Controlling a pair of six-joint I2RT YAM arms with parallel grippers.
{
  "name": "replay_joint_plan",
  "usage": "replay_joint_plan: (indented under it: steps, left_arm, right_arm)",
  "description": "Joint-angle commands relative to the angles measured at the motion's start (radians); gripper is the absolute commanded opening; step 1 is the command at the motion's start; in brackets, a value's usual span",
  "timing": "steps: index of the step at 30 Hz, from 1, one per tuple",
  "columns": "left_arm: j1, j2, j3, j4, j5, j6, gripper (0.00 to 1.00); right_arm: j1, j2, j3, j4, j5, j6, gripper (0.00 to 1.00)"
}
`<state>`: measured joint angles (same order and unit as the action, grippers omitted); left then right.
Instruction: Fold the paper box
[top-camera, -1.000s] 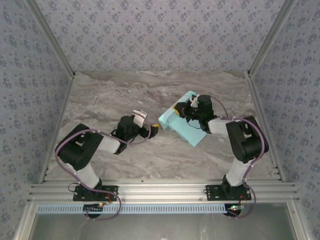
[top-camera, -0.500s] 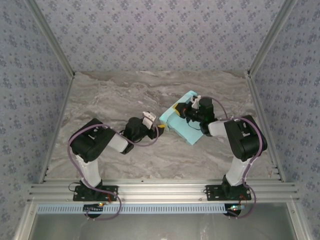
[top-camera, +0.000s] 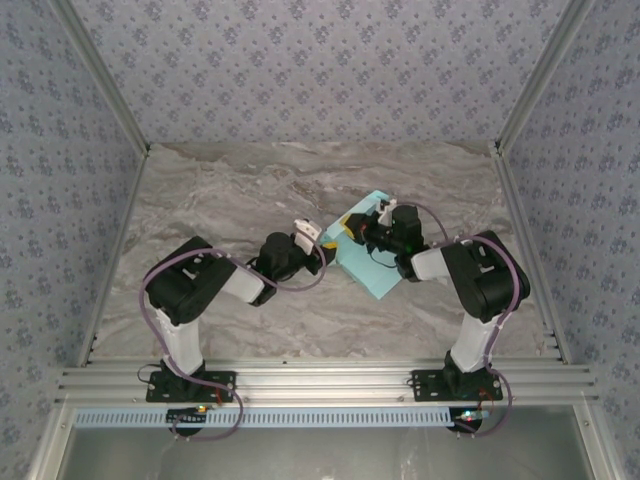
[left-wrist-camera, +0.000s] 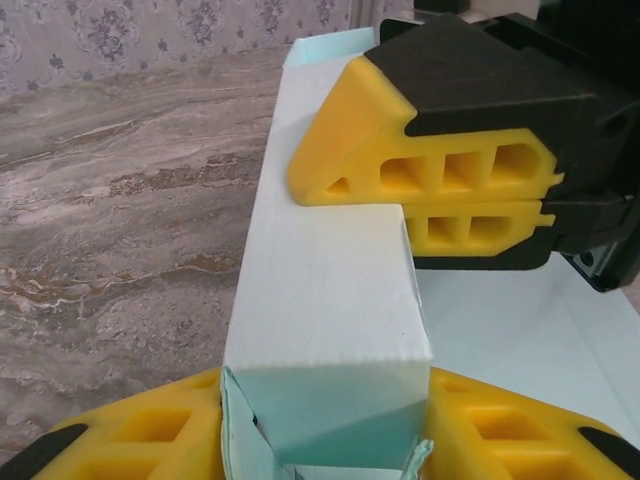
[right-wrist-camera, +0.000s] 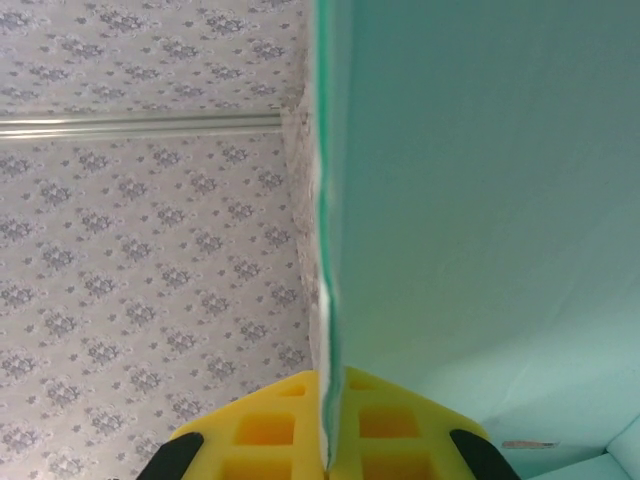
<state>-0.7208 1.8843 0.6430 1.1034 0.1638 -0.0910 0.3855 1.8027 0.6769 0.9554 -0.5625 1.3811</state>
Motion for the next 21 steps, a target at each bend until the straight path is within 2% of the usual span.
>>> replay_joint_plan:
  steps: [1, 8, 15, 18, 21]
  left_arm:
    - [-0.013, 0.028, 0.008, 0.079, -0.028, -0.016, 0.51]
    - [-0.014, 0.003, -0.085, 0.134, 0.020, -0.027, 0.60]
    - [-0.007, -0.027, -0.147, 0.133, 0.060, -0.022, 0.61]
    - [0.000, -0.019, -0.144, 0.133, 0.061, -0.012, 0.57]
    - [0.005, -0.003, -0.118, 0.132, 0.098, -0.012, 0.45]
  right_arm:
    - [0.019, 0.014, -0.012, 0.013, 0.045, 0.013, 0.00]
    - [-0.002, 0.046, 0.016, 0.035, 0.033, 0.039, 0.00]
    - [-0.032, 0.050, 0.033, 0.020, 0.004, 0.028, 0.00]
    - [-0.034, 0.045, 0.023, 0.006, 0.006, 0.018, 0.00]
    - [-0.029, 0.052, 0.021, 0.006, 0.000, 0.017, 0.00]
